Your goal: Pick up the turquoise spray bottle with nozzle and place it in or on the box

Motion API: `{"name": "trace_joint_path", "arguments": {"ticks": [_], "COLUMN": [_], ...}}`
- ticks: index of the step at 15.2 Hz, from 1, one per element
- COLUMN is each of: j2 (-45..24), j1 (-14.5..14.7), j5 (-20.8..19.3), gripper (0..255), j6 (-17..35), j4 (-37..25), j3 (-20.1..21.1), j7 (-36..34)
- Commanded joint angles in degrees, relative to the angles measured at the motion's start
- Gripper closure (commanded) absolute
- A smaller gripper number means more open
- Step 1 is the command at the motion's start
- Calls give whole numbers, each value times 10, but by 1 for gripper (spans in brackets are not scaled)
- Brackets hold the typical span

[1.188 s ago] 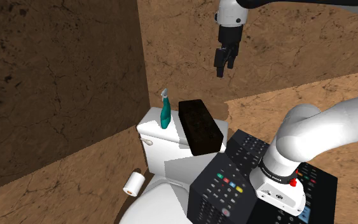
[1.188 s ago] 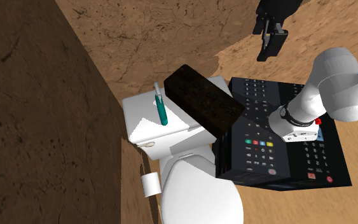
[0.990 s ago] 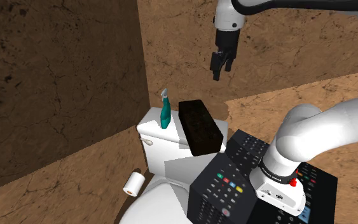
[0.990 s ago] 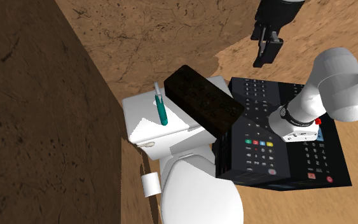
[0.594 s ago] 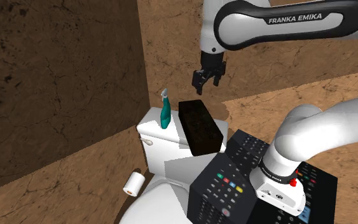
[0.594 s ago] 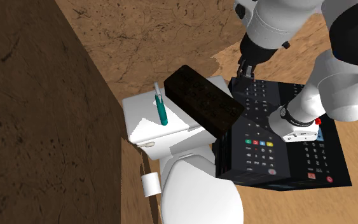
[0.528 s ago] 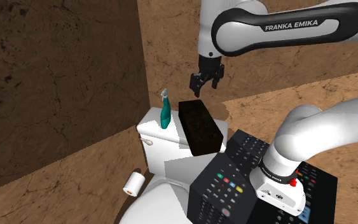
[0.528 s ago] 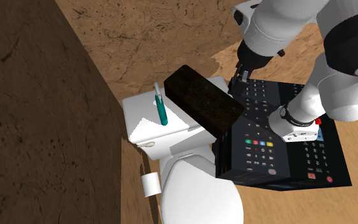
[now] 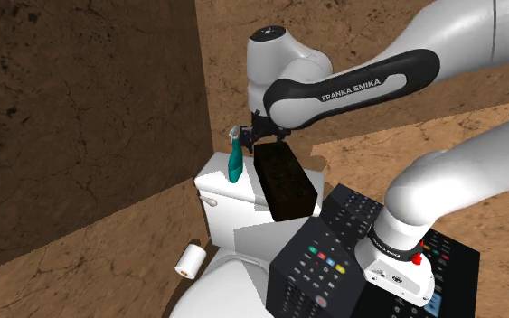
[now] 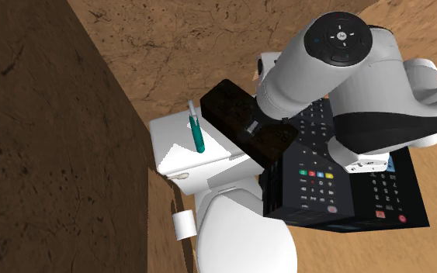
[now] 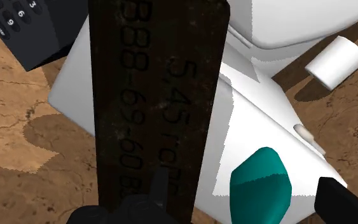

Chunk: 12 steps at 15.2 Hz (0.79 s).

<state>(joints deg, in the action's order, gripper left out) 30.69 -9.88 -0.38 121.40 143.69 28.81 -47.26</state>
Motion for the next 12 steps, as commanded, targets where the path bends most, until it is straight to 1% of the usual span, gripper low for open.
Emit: {"name": "trace_joint_path", "arguments": {"ticks": [1,3,5,7,9,10,11,12], "j2": [-40,-86,-138,-198,-270,-309,-348,-385], "j1": [-32,-71,-115,-161,-195,-204,-203,-193], "j5": [-25,-65,-121,-195,-286,-335,-381,-422], "gripper": [0,0,0,0,0,0,0,0], "j6": [37,67,87,94,83,69,53,34], "j4": [-11,-29,-52,-82,-119,-141,-163,-185], "j3": [43,87,134,179,216,226,227,220], "j7": [-81,-164,-256,-358,-468,-523,-575,-621]}}
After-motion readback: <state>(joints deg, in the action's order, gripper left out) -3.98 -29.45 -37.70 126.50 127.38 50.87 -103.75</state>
